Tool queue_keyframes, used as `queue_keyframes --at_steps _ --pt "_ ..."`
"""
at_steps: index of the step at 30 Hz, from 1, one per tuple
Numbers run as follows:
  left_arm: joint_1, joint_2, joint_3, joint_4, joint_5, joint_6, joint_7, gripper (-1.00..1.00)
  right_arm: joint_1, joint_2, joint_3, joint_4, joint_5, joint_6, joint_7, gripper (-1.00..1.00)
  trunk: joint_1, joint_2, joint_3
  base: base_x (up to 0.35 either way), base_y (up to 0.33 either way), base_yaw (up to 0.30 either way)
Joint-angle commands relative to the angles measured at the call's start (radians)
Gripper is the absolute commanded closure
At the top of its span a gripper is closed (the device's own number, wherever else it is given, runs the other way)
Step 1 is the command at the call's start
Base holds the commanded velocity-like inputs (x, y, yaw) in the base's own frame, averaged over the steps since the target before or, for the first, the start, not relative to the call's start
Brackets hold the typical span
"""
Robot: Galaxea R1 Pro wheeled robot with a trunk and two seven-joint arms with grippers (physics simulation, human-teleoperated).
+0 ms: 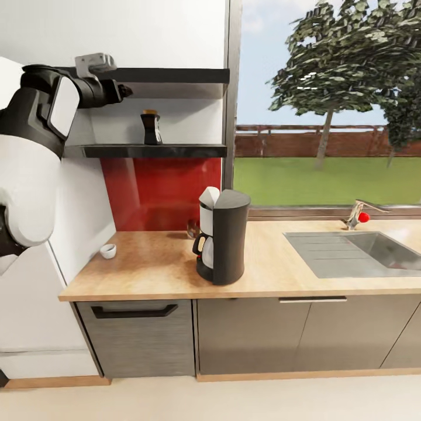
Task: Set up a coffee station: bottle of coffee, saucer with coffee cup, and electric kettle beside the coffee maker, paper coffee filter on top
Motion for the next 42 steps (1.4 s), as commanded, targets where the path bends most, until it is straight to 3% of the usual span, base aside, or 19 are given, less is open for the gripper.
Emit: queue_keyframes --at_steps 1,4,8,15,25,31,37,42 --pt "0.000 -0.011 -0.013 0.009 0.007 -0.014 0.012 -1.00 0.000 0.000 -0.002 0.001 -0.006 -0.004 0.001 -1.00 0.000 -0.001 0.000 0.000 0.000 0.000" --pt "0.001 -0.040 -0.030 0.038 0.005 -0.063 0.029 -1.00 0.000 0.000 -0.002 0.001 -0.006 -0.004 0.001 -1.00 0.000 -0.001 0.000 0.000 0.000 0.000" --pt "0.001 -0.048 -0.035 0.045 0.004 -0.081 0.032 -1.00 0.000 -0.001 -0.004 0.000 -0.006 -0.004 0.001 -1.00 0.000 -0.001 0.000 0.000 0.000 0.000" --pt "0.013 -0.049 -0.037 0.050 0.006 -0.176 0.062 -1.00 0.000 -0.009 -0.005 -0.001 -0.007 -0.003 0.001 -1.00 0.000 -0.001 0.000 0.000 0.000 -0.115" --pt "0.056 -0.052 -0.038 0.060 0.004 -0.200 0.125 -1.00 0.000 -0.014 -0.005 -0.001 -0.008 -0.002 0.001 -1.00 0.000 -0.001 0.000 0.000 0.000 -0.245" --pt "0.069 -0.050 -0.039 0.060 0.005 -0.270 0.186 -1.00 0.000 -0.014 -0.005 -0.001 -0.008 -0.002 0.001 -1.00 0.000 -0.001 0.000 0.000 0.000 -0.028" --pt "0.078 -0.038 -0.045 0.059 0.004 -0.271 0.226 -1.00 0.000 -0.012 -0.004 -0.001 -0.007 -0.003 0.001 -1.00 0.000 -0.001 0.000 0.000 0.000 -0.001" --pt "0.097 -0.037 -0.045 0.059 -0.027 -0.271 0.233 -1.00 0.000 -0.013 -0.003 -0.001 -0.006 -0.003 0.001 -1.00 0.000 -0.001 0.000 0.000 0.000 0.000"
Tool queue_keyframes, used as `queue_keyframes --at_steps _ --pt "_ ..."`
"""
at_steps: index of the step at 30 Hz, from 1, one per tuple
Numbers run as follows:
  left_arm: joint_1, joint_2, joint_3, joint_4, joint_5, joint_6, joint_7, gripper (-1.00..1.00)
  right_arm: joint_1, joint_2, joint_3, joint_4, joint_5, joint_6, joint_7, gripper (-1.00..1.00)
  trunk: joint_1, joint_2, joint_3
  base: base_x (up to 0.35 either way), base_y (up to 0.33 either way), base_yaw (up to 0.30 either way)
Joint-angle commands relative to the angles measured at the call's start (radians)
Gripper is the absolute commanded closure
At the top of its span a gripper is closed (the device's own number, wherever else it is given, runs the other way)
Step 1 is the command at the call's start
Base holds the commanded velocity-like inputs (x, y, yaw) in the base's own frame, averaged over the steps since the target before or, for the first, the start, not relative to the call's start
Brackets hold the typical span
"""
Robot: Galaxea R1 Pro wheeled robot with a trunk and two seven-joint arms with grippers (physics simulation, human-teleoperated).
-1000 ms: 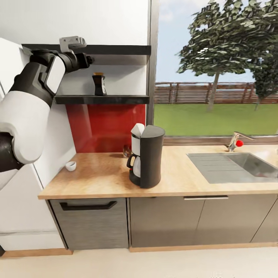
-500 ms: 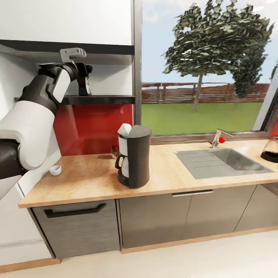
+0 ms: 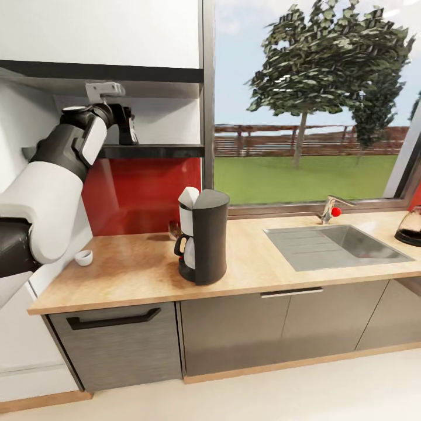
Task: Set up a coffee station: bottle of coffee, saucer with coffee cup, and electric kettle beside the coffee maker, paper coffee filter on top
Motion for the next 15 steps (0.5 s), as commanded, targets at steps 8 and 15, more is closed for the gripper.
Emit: queue_keyframes --at_steps 8,15 --pt "0.023 0.015 0.004 -0.002 0.003 0.006 0.007 -1.00 0.000 0.000 -0.001 0.000 -0.007 -0.004 0.001 -1.00 0.000 -0.001 0.000 0.001 0.000 0.000" --pt "0.027 0.037 0.005 -0.001 0.004 0.008 0.007 -1.00 0.000 -0.001 -0.001 0.002 -0.007 -0.003 0.001 -1.00 0.000 -0.001 0.000 0.222 0.000 0.000"
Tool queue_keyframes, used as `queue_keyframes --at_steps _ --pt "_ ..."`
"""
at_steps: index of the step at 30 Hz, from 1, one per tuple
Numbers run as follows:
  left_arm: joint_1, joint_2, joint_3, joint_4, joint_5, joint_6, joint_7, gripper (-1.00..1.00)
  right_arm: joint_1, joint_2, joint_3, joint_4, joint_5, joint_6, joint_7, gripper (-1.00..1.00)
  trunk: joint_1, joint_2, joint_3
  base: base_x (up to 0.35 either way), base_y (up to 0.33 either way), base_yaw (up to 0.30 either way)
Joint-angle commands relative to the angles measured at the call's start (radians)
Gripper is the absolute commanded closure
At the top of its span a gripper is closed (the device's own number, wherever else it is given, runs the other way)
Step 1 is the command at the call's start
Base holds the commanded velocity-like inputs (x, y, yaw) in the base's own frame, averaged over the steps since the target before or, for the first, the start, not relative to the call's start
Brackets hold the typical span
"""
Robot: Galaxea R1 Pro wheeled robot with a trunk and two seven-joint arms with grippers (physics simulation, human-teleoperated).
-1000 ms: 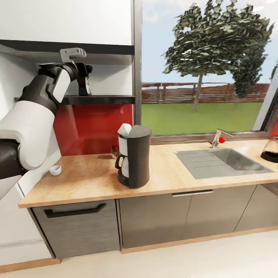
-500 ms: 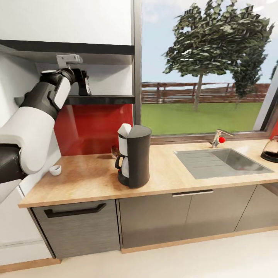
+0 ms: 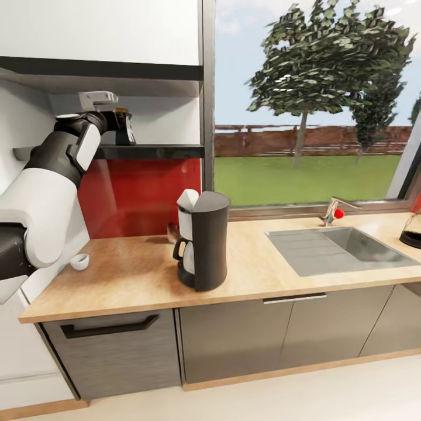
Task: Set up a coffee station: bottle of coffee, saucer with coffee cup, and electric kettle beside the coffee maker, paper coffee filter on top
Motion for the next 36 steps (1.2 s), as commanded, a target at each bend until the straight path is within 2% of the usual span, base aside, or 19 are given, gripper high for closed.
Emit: queue_keyframes --at_steps 1,11,22,24,28,36 --pt "0.000 0.002 -0.004 -0.001 0.010 0.005 0.006 -1.00 0.000 0.000 -0.001 0.001 -0.007 -0.004 0.001 -1.00 0.001 -0.001 0.000 0.271 0.000 0.000" --pt "0.027 0.005 -0.004 -0.003 0.007 0.004 0.005 -1.00 0.000 -0.037 0.001 0.023 -0.004 0.003 0.003 -1.00 0.001 -0.001 0.000 0.058 0.000 0.000" --pt "0.029 0.005 -0.010 -0.004 0.004 0.004 0.005 -1.00 0.000 -0.052 0.002 0.050 -0.004 0.003 0.003 -1.00 0.001 -0.001 0.000 0.043 0.046 0.000" --pt "0.029 0.005 -0.012 -0.006 -0.013 0.004 0.004 -1.00 0.000 -0.052 0.002 0.050 -0.004 0.003 0.003 -1.00 0.001 -0.001 0.000 0.002 0.002 0.000" --pt "0.029 0.003 -0.010 -0.015 -0.082 0.006 0.003 -1.00 0.000 -0.052 0.002 0.050 -0.004 0.003 0.003 -1.00 0.001 -0.001 0.000 0.084 0.001 0.000" --pt "0.028 0.003 -0.003 -0.019 -0.102 0.007 -0.001 -1.00 0.000 -0.052 0.002 0.050 -0.004 0.002 0.002 -1.00 0.001 -0.001 0.000 0.074 0.000 0.000"
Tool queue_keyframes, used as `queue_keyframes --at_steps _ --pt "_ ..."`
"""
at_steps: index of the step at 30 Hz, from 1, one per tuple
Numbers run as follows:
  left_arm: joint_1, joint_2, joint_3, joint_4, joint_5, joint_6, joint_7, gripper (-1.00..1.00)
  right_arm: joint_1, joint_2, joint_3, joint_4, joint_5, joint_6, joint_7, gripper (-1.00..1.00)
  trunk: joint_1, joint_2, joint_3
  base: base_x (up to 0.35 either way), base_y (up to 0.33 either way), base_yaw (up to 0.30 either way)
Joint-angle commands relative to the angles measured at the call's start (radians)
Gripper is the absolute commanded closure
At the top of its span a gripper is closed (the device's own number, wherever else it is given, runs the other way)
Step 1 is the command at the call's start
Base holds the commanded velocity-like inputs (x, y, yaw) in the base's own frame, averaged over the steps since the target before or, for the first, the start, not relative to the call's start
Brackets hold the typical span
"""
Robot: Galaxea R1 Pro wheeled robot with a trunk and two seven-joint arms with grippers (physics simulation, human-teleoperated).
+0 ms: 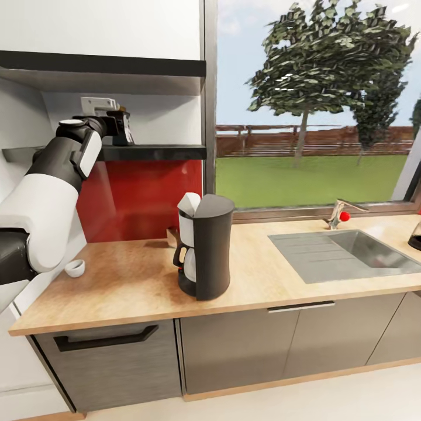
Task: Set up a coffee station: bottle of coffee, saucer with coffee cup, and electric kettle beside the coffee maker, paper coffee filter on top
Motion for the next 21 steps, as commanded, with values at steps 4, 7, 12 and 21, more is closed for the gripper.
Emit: queue_keyframes --at_steps 4,7,12,21 --pt "0.000 0.001 -0.003 -0.003 -0.001 0.006 0.003 -1.00 0.000 0.000 -0.007 0.001 0.000 -0.003 0.001 -1.00 0.000 -0.001 0.000 0.006 0.000 0.000" --pt "0.000 0.001 -0.003 -0.003 -0.002 0.006 0.003 -1.00 0.000 0.000 -0.007 0.001 0.000 -0.003 0.001 -1.00 0.000 -0.001 0.000 0.090 0.000 0.000" --pt "0.000 0.002 -0.002 -0.003 -0.001 0.007 0.003 -1.00 0.000 0.000 -0.007 0.001 0.000 -0.003 0.001 -1.00 0.000 -0.001 0.000 0.268 0.000 0.000" --pt "0.001 0.008 -0.002 -0.003 -0.003 0.006 0.004 -1.00 0.000 0.000 -0.007 0.001 0.000 -0.003 0.002 -1.00 0.000 -0.001 0.000 0.079 0.000 0.000"
